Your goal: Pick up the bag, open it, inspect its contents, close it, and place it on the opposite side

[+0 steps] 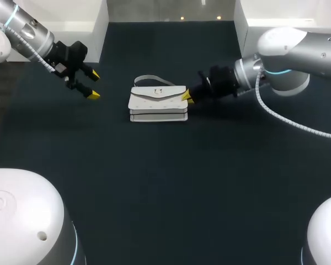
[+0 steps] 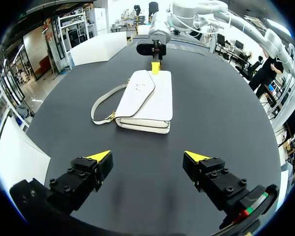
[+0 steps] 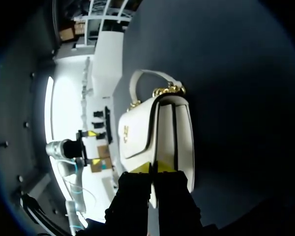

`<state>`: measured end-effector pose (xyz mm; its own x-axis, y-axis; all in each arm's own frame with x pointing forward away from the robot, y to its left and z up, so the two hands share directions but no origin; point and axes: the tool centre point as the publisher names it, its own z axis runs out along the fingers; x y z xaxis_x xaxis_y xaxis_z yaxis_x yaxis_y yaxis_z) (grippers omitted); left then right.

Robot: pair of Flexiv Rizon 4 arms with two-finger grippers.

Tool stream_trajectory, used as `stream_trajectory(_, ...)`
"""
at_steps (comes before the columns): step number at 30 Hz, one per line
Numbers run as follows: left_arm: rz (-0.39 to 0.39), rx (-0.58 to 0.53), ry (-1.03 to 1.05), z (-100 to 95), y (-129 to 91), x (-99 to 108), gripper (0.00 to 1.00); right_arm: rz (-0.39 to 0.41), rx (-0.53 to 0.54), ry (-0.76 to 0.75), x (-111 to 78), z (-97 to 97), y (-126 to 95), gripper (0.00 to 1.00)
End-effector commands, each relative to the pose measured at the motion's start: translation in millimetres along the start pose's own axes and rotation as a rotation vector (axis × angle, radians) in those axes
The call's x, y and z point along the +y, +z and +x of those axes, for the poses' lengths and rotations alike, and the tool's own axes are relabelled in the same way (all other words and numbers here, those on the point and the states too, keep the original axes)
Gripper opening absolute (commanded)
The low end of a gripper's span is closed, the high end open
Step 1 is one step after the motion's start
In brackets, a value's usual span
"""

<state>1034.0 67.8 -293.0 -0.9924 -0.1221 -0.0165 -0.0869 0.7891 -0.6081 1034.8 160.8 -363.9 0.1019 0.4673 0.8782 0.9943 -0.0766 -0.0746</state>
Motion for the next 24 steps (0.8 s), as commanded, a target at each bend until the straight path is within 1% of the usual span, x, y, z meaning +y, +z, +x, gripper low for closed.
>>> stream_trajectory(1, 0.002, -0.002, 0.001, 0.1, 0.8, 0.5, 1.0, 0.005, 0.001, 0.003, 3.6, -2.4, -4.2, 0.0)
stream_trajectory(9, 0.002, -0.002, 0.001, 0.1, 0.8, 0.5, 1.0, -0.011, 0.003, 0.01, 8.5, -5.6, -7.4, 0.0)
stream_trajectory(13, 0.002, -0.002, 0.001, 0.1, 0.8, 0.5, 1.0, -0.004, 0.005, 0.003, 8.7, -5.1, -7.6, 0.0)
stream_trajectory(14, 0.002, -0.002, 0.001, 0.1, 0.8, 0.5, 1.0, -0.003, 0.005, 0.003, 8.7, -5.0, -7.6, 0.09)
stream_trajectory(15, 0.002, -0.002, 0.001, 0.1, 0.8, 0.5, 1.0, -0.002, 0.005, 0.003, 8.7, -5.0, -7.6, 0.25)
stream_trajectory(16, 0.002, -0.002, 0.001, 0.1, 0.8, 0.5, 1.0, -0.002, 0.005, 0.004, 8.7, -5.0, -7.6, 0.44)
stream_trajectory(17, 0.002, -0.002, 0.001, 0.1, 0.8, 0.5, 1.0, -0.003, 0.005, 0.004, 8.9, -5.1, -8.3, 0.92)
stream_trajectory(18, 0.002, -0.002, 0.001, 0.1, 0.8, 0.5, 1.0, -0.004, 0.006, 0.005, 9.0, -5.0, -9.5, 1.0)
stream_trajectory(24, 0.002, -0.002, 0.001, 0.1, 0.8, 0.5, 1.0, -0.023, 0.002, -0.003, 6.6, -3.2, -24.2, 1.0)
